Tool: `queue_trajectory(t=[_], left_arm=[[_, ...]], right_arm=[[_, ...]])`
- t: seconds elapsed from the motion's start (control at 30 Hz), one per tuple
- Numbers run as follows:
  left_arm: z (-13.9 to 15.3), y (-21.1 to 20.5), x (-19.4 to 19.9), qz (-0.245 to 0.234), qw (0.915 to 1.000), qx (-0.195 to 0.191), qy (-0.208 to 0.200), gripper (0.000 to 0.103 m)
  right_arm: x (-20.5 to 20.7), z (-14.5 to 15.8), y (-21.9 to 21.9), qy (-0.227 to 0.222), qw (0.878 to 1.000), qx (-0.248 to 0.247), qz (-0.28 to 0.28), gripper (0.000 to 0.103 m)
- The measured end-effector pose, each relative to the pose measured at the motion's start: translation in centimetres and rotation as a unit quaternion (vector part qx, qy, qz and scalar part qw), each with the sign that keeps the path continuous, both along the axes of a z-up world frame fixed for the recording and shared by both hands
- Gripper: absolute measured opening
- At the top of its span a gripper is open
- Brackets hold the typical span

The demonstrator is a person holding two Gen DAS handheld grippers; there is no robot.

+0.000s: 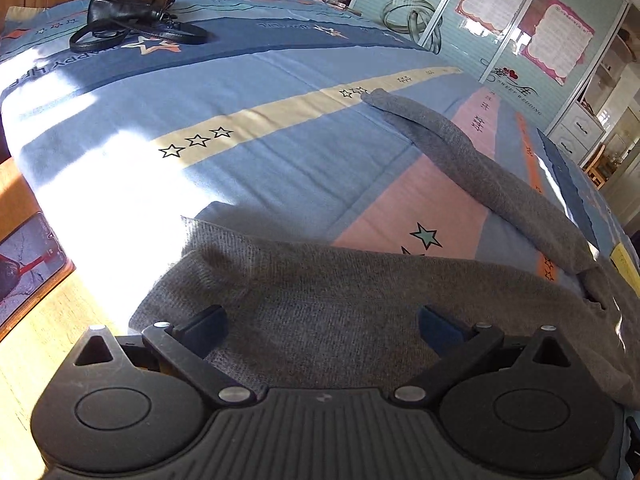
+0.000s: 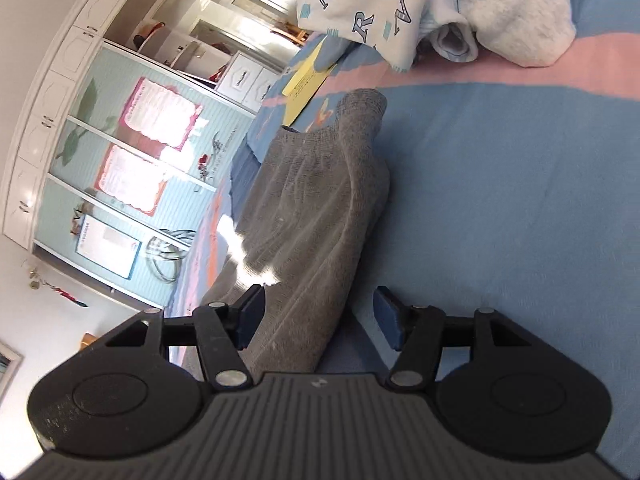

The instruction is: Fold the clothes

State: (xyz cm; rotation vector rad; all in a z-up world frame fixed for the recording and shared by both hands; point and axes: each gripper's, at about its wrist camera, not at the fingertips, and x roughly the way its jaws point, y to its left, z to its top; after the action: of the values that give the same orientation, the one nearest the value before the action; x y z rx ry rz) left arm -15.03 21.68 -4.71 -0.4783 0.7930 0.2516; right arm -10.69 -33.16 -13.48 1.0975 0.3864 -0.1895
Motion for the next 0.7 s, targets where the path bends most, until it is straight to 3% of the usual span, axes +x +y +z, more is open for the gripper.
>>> queue_trajectory(t=[0.17,0.2,0.23,0.27,0.3,0.33,0.4,0.47,0.53,0.6,0.7], left_arm=[[-0.7,-1.6,0.7,-0.029,0.9996,0.003,0.007,0.102],[-0.7,-1.8,0.9,-0.037,0.9993,0.006,0.005,0.102],[-0.7,-2.1,1.0,-0.046,0.9989,0.009,0.004,0.102],[-0.8,-2.4,1.2,-0.054,0.9985,0.013,0.003,0.102],[-0.9,-2.5,1.4,-0.06,0.9981,0.018,0.002,0.102],[-1.0,-2.5,1.7,-0.06,0.9978,0.027,0.005,0.102],[-1.3,-2.1,2.2,-0.048,0.9976,0.047,0.014,0.102],[-1.5,-1.5,2.7,-0.04,0.9972,0.061,0.015,0.102],[-1.7,-1.1,3.2,-0.036,0.9965,0.073,0.021,0.102],[-1.9,-1.3,3.5,-0.043,0.9943,0.094,0.026,0.102],[-1.8,-1.4,3.4,-0.048,0.9932,0.103,0.025,0.102]], right_arm=[[3.4,0.2,-0.4,0.003,0.994,-0.052,0.098,0.065],[3.9,0.3,-0.5,0.003,0.99,-0.057,0.126,0.06],[4.7,0.2,-0.6,-0.001,0.987,-0.031,0.159,0.032],[5.4,0.2,-0.7,-0.004,0.981,-0.003,0.192,0.015],[5.4,0.4,-0.9,-0.007,0.98,0.009,0.199,0.005],[4.9,0.8,-1.5,-0.026,0.98,0.029,0.193,0.005],[3.5,1.1,-3.5,-0.083,0.976,0.118,0.163,0.005],[2.7,1.2,-5.4,-0.102,0.977,0.123,0.14,0.004],[2.5,0.0,-7.2,-0.062,0.985,0.108,0.116,0.004],[2.7,-0.8,-7.4,0.013,0.992,0.029,0.124,0.004],[2.2,-1.6,-6.7,0.02,0.987,0.009,0.161,0.006]])
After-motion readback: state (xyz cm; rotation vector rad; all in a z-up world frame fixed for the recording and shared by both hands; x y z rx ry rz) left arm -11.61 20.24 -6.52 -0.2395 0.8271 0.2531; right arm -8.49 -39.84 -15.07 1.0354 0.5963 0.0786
